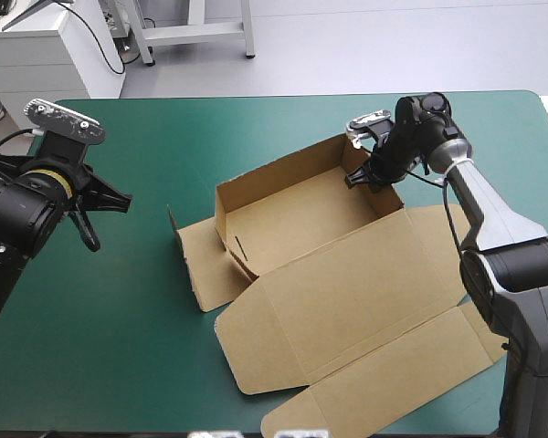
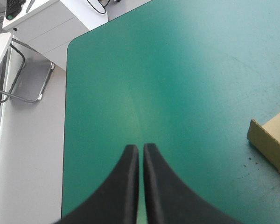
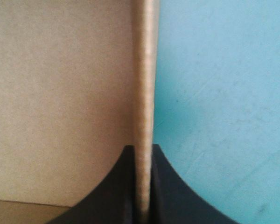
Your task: Fold the box
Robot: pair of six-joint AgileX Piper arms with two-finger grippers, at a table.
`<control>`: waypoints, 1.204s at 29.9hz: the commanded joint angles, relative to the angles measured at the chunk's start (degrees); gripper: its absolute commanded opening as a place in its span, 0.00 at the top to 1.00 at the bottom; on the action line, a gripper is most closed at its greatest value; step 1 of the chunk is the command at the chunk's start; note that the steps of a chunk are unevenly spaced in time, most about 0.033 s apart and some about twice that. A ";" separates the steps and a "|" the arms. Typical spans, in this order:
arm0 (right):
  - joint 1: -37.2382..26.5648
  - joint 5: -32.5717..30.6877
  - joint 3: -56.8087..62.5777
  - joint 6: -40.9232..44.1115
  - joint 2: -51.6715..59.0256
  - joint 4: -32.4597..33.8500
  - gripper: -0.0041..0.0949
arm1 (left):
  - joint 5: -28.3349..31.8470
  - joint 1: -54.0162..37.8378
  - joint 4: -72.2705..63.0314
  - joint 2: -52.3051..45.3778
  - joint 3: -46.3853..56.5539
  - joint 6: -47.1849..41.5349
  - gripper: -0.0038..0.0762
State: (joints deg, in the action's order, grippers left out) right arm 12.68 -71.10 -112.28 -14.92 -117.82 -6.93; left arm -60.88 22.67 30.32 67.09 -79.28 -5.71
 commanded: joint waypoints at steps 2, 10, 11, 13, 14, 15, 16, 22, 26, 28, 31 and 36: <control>-0.29 -0.23 -5.35 -0.51 7.76 0.05 0.98 | 3.01 0.01 1.96 -0.07 -1.38 -0.52 0.94; -2.29 -0.23 -7.47 -1.19 16.39 1.62 0.98 | 2.43 0.01 4.29 2.19 -1.30 -0.52 0.94; -2.94 -0.23 -7.47 -1.19 17.45 1.74 0.98 | 2.30 0.01 5.53 2.44 -1.30 -1.00 0.94; -4.80 -0.23 -7.47 -1.19 19.19 1.57 0.98 | 2.18 0.01 9.04 3.02 -1.30 -3.60 0.94; -5.88 -0.23 -7.47 -1.19 20.02 1.57 0.98 | 2.06 0.01 10.85 3.32 -1.30 -5.02 0.94; -6.81 -0.23 -7.47 -1.19 20.64 1.57 0.98 | 1.99 -0.12 12.77 3.46 -1.12 -6.46 0.94; -8.04 -0.23 -7.47 -1.19 21.39 1.57 0.98 | 1.94 -0.70 14.91 3.77 -1.09 -8.29 0.94; -16.26 -0.23 -7.35 -3.19 24.41 -5.76 0.98 | 3.38 -9.57 11.38 4.74 -0.99 -7.97 0.94; -21.20 -0.23 -7.35 -4.88 25.18 -13.44 0.98 | 7.05 -18.60 1.24 6.13 -0.20 -2.91 0.93; -22.65 -0.23 -7.35 -4.97 25.42 -15.67 0.98 | 9.02 -23.68 -8.80 7.41 0.02 2.87 0.93; -23.08 -0.23 -7.35 -5.15 25.81 -16.98 0.98 | 10.96 -30.32 -26.64 10.20 0.17 14.08 0.93; -23.08 -0.23 -7.35 -6.52 25.79 -21.01 0.98 | 11.75 -34.90 -48.14 15.21 0.17 27.78 0.93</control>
State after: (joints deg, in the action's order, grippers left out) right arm -10.01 -71.60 -117.75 -20.59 -95.08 -22.51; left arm -52.76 -10.67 -5.21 81.67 -77.56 15.04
